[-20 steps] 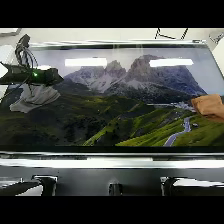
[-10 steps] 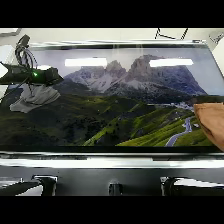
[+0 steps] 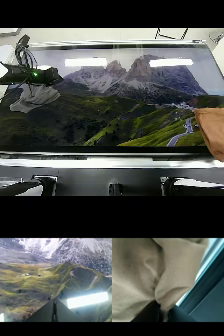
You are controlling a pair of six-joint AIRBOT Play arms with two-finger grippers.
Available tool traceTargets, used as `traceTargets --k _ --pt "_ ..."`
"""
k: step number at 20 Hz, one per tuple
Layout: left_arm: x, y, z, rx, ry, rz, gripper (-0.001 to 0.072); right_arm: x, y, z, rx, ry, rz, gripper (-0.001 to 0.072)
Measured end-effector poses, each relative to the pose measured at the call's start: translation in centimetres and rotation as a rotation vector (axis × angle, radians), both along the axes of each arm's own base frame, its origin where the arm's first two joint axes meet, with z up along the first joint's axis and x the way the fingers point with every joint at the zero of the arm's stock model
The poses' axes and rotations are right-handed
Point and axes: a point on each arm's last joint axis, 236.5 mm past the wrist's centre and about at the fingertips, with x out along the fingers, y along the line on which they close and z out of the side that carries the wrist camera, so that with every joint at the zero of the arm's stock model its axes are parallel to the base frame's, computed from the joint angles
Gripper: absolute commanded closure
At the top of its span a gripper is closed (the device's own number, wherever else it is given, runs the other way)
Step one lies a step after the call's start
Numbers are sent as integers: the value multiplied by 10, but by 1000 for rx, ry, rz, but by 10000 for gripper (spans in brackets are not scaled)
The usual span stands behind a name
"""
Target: Fold the clothes and pants, and hang the long-sleeved shirts on hangers.
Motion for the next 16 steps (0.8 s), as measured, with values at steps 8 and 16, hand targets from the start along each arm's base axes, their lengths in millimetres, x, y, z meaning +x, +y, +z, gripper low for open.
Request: traceTargets --k 8,16 --pt "0 0 0 -2 -2 1 689 15 -13 43 -80 -72 -17 60" --pt "30 30 0 191 -90 110 501 204 -17 243 -469 -650 260 56"
